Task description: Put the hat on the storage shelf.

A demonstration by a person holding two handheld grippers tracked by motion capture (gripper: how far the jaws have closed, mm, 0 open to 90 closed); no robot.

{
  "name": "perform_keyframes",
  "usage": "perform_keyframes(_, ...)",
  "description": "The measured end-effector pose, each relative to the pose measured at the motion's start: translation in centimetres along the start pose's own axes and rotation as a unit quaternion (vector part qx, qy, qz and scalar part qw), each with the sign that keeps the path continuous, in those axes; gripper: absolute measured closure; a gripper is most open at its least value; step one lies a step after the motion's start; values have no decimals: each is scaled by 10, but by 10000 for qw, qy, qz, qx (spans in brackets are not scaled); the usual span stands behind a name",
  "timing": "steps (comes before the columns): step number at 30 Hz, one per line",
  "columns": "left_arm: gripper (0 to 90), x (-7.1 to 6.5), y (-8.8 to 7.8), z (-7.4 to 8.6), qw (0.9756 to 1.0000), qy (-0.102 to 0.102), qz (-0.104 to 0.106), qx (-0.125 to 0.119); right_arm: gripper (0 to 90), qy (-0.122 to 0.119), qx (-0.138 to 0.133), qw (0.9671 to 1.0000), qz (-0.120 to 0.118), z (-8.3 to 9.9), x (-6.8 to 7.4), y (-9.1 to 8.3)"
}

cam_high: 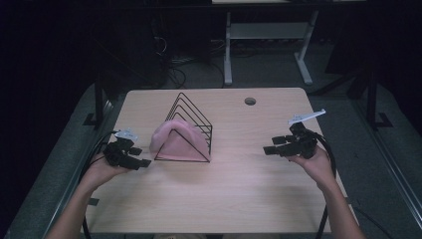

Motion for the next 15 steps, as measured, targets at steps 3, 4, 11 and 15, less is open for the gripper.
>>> perform_keyframes(3,347,-1,-1,3,10000,-13,-13,-33,302,87,-3,9999,58,12,-3,-4)
perform_keyframes(4,346,-1,-1,3,10000,-13,-13,-33,302,87,-3,9999,58,12,-3,-4)
perform_keyframes(11,341,-9,0,11,9999,-31,-36,-99,301,220,-40,9997,136,36,-4,-12)
perform_keyframes(15,337,-15,-1,19,9999,-22,-78,-114,286,284,81,9993,221,56,-3,-15)
Point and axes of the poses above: each handheld gripper's, and its own axes: y roughly forward along the jaws, z roughly out of its underside, x roughly to its left, the point moved 3 cm from there along y, roughly forward along the jaws, and after that the axes turned 4 degrees about -x, right-handed, at the moved point
